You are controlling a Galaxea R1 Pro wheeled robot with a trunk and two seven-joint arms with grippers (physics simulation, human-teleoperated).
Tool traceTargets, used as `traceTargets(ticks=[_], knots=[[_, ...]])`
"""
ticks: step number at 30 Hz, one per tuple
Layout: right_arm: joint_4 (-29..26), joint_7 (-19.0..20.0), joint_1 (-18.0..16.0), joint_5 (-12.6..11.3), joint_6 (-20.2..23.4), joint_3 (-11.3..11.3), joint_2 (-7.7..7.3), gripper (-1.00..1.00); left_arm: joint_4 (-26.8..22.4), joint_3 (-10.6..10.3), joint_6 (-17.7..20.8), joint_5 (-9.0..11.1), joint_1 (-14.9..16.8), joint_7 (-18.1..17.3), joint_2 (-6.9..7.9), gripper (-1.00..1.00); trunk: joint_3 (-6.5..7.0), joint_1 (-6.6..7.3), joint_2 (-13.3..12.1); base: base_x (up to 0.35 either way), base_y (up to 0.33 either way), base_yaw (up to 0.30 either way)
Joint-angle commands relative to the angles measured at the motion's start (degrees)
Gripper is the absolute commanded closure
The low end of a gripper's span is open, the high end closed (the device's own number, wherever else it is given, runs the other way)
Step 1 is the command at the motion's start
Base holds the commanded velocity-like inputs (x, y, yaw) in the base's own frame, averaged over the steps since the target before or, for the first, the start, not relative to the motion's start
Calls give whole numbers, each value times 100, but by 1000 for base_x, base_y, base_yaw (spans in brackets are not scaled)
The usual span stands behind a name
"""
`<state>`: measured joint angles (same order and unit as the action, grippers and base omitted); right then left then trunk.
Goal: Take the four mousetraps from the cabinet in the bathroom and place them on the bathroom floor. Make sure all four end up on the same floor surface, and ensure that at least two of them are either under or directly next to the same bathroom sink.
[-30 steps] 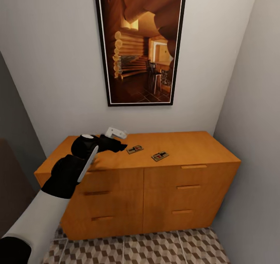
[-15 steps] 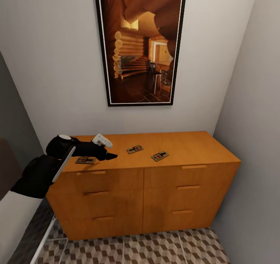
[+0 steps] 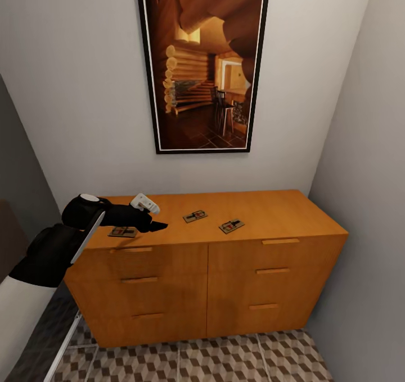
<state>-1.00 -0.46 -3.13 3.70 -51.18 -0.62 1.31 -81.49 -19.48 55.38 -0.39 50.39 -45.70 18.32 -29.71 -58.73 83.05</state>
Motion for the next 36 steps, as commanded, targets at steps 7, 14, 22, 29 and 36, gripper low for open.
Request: traceTargets(ticks=[7, 14, 22, 29, 36], knots=[[3, -6, -3, 16, -15, 0, 1, 100, -15, -25, 34, -5, 6, -18, 0, -100, -6, 0, 3, 71, 0, 0], [3, -6, -3, 16, -15, 0, 4, 100, -16, -229, 34, -5, 6, -18, -2, -100, -6, 0, 3, 212, 0, 0], [3, -6, -3, 16, -15, 0, 10, 100, -14, -317, 34, -5, 6, -18, -11, -100, -6, 0, 3, 175, 0, 0], [3, -6, -3, 17, -15, 0, 10, 100, 3, -585, 34, -5, 6, -18, -12, -100, -6, 0, 3, 59, 0, 0], [3, -6, -3, 15, -15, 0, 10, 100, 10, -674, 34, -5, 6, -18, -27, -100, -6, 0, 3, 6, 0, 0]])
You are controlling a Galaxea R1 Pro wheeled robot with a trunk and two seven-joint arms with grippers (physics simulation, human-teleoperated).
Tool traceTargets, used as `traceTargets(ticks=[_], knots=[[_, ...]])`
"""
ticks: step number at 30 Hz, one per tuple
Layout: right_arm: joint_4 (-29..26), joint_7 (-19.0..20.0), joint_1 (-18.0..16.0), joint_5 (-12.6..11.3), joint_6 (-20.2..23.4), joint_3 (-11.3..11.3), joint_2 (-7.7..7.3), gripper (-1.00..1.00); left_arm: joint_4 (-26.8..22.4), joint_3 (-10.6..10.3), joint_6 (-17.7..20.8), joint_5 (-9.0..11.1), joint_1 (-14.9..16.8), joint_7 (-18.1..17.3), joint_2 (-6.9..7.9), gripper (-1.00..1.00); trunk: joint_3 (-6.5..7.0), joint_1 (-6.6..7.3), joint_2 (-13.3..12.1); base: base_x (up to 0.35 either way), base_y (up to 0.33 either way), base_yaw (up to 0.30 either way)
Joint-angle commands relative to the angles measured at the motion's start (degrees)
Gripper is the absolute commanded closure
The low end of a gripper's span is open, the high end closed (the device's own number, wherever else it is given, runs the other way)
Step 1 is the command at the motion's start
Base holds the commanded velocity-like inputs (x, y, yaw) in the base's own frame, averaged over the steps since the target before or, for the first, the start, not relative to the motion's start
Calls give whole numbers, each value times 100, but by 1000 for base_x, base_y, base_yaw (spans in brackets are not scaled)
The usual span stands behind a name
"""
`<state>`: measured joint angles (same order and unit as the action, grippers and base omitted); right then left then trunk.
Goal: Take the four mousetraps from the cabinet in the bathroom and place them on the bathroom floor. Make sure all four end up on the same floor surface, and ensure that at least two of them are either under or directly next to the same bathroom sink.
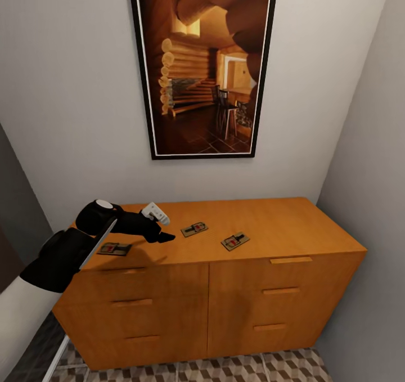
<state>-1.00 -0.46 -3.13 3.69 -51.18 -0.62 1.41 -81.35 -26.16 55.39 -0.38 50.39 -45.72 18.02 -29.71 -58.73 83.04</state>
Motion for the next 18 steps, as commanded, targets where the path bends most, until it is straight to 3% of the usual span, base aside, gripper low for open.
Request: traceTargets(ticks=[1, 18], knots=[[3, -6, -3, 16, -15, 0, 0, 100, -2, -16, 33, -6, 6, -16, 2, -100, -6, 0, 3, 1, 0, 0], [3, -5, -3, 17, -15, 0, 0, 100, 3, -124, 33, -2, 6, -17, -9, -100, -14, 0, 3, 0, 0, 0]])
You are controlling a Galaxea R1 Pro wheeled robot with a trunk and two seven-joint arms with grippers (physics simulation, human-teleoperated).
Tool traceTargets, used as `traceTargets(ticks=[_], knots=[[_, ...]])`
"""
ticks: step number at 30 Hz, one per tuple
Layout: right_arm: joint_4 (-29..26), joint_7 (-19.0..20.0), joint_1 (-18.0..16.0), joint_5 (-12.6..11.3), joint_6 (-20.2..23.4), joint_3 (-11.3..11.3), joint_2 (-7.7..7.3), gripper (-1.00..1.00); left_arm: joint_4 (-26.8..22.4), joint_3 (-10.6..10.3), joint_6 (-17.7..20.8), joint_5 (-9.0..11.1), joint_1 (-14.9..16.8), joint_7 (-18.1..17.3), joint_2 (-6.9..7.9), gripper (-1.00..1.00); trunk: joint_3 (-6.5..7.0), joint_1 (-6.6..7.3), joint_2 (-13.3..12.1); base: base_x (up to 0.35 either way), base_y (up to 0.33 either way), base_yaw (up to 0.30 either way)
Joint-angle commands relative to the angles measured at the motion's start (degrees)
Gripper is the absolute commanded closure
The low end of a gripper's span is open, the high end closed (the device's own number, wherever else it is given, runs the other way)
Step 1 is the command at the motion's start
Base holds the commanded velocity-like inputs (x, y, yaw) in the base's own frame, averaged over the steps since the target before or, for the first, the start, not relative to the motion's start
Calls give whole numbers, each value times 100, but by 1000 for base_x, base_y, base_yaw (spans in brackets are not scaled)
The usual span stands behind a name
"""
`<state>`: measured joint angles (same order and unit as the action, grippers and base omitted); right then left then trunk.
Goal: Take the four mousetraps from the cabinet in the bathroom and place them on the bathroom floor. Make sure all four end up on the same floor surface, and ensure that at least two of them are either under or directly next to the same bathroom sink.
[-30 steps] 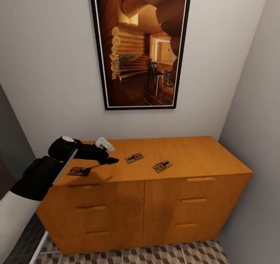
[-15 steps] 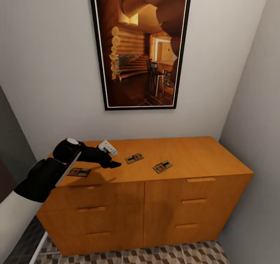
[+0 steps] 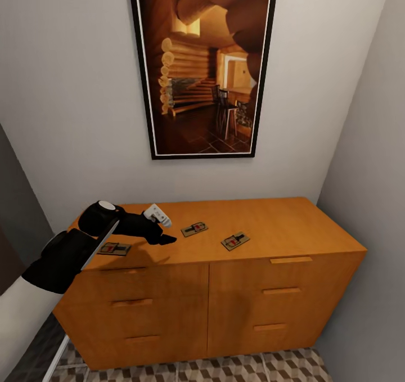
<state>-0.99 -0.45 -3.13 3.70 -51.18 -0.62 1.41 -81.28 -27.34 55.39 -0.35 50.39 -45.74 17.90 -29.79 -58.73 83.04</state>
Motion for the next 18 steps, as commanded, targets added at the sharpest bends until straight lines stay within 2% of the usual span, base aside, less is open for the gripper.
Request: traceTargets(ticks=[1, 18], knots=[[3, -7, -3, 16, -15, 0, 0, 100, -3, -20, 33, -6, 6, -15, 3, -100, -11, 0, 3, 0, 0, 0], [3, -3, -3, 16, -15, 0, 32, 100, -9, -86, 33, -5, 6, -14, -6, -100, -112, 0, 3, 4, 0, 0]])
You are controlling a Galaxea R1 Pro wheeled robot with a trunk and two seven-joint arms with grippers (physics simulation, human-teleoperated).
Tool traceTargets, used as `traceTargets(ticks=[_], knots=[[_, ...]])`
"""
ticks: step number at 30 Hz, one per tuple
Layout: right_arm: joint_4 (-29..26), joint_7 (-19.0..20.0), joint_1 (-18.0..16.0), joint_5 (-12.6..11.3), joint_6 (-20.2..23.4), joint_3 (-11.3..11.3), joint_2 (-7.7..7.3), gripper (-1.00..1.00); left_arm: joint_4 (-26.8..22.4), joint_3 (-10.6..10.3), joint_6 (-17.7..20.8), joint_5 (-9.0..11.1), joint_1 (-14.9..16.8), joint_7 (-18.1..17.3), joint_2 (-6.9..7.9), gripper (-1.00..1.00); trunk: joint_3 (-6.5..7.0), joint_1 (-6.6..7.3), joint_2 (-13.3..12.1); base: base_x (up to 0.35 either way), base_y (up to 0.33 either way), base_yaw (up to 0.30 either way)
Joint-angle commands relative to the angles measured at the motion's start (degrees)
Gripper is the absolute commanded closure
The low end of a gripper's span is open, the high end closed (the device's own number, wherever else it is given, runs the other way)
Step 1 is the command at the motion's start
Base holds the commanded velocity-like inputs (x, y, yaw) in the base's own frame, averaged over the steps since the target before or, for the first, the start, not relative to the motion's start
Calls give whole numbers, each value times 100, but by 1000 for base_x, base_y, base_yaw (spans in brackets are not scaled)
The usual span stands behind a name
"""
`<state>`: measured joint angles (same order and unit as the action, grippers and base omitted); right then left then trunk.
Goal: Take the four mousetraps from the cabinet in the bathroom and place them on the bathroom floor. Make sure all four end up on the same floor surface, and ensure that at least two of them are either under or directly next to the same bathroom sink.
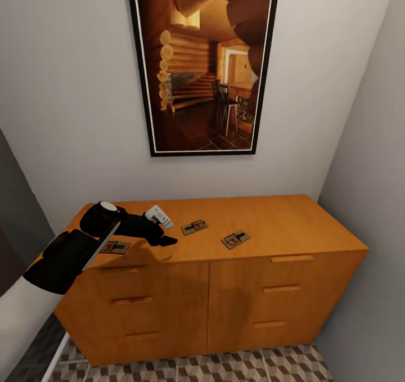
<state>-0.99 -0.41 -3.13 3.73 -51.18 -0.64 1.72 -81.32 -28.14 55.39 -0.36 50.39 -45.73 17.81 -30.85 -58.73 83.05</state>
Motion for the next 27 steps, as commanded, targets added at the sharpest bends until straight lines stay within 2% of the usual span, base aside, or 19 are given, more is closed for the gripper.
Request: traceTargets(ticks=[1, 12, 27], knots=[[3, -9, -3, 13, -15, 2, 14, 100, -3, -21, 34, -5, 6, -17, 3, -100, -9, 0, 3, 95, 0, 0], [3, -12, -3, 13, -15, 2, 38, 100, 2, -117, 34, -4, 6, -15, -52, -100, -18, 0, 3, 228, 0, 0], [3, -12, -3, 13, -15, 2, 39, 100, 10, -240, 25, -2, 6, -15, -67, -100, -18, 0, 3, 26, 0, 0]])
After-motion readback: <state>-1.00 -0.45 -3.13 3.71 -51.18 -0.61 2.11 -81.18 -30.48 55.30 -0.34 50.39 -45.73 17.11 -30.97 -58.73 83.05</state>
